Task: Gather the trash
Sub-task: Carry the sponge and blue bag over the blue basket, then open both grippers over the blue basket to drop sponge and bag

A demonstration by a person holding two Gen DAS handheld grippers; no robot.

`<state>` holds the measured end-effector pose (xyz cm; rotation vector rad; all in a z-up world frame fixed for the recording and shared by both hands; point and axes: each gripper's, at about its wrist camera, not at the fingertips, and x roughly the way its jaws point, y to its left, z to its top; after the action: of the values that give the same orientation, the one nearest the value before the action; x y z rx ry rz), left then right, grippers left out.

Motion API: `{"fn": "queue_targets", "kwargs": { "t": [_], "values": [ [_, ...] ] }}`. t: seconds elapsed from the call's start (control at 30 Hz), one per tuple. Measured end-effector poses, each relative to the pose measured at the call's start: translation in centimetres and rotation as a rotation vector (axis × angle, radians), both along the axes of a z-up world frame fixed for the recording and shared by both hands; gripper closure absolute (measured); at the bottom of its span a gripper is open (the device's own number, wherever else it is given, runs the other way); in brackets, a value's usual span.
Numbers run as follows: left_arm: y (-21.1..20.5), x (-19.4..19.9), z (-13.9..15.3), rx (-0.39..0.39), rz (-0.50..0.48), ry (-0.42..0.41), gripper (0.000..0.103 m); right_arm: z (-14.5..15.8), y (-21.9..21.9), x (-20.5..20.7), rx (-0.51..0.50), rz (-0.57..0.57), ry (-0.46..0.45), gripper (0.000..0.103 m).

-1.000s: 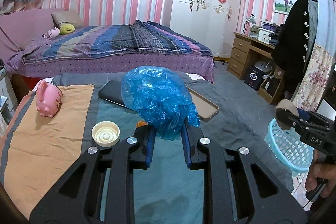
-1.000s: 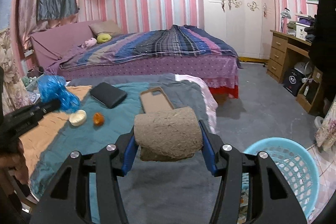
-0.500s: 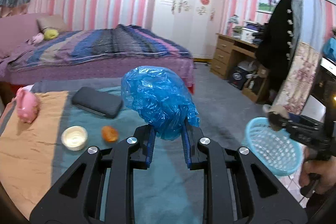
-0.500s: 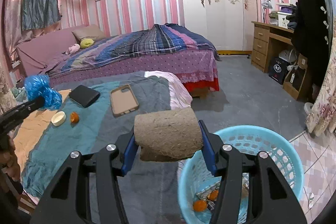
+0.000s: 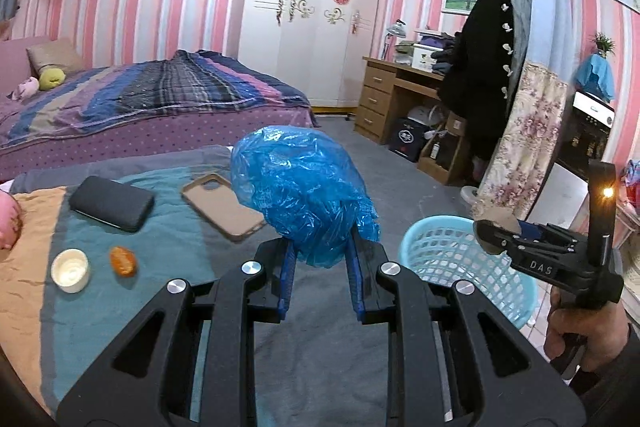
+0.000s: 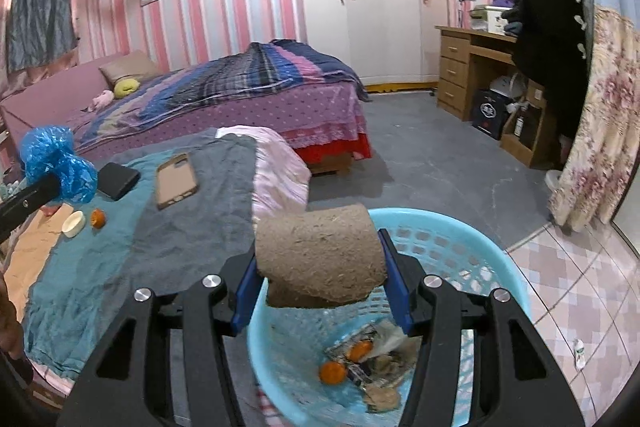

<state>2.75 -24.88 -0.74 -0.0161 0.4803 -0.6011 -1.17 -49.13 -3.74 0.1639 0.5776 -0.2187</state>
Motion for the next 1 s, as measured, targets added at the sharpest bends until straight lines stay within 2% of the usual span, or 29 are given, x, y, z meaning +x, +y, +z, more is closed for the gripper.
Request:
{"fn": "queue_targets", "kwargs": {
  "t": [0.37, 0.9, 0.97, 1.0],
  "values": [
    [-3.9, -0.4, -1.4, 0.024, -0.072, 0.022, 0.081, -0.9, -2.1, -1.0, 0.002, -0.070, 0.027, 0.050],
    [-5.7, 0.6, -2.0, 0.010, -0.092, 0.056, 0.081, -1.6, -4.0, -1.9, 0.023, -0.109, 0.029, 0.049],
    [-6.2, 0.6, -2.4, 0.005, -0.106, 0.072, 0.081, -1.4, -4.2, -2.2, 0.026, -0.119, 0.012, 0.042],
    [-6.5, 0.6, -2.5, 0.002, -0.114, 0.079, 0.081, -1.4, -4.3, -2.3, 0.027, -0.124, -0.002, 0.034]
  ]
}}
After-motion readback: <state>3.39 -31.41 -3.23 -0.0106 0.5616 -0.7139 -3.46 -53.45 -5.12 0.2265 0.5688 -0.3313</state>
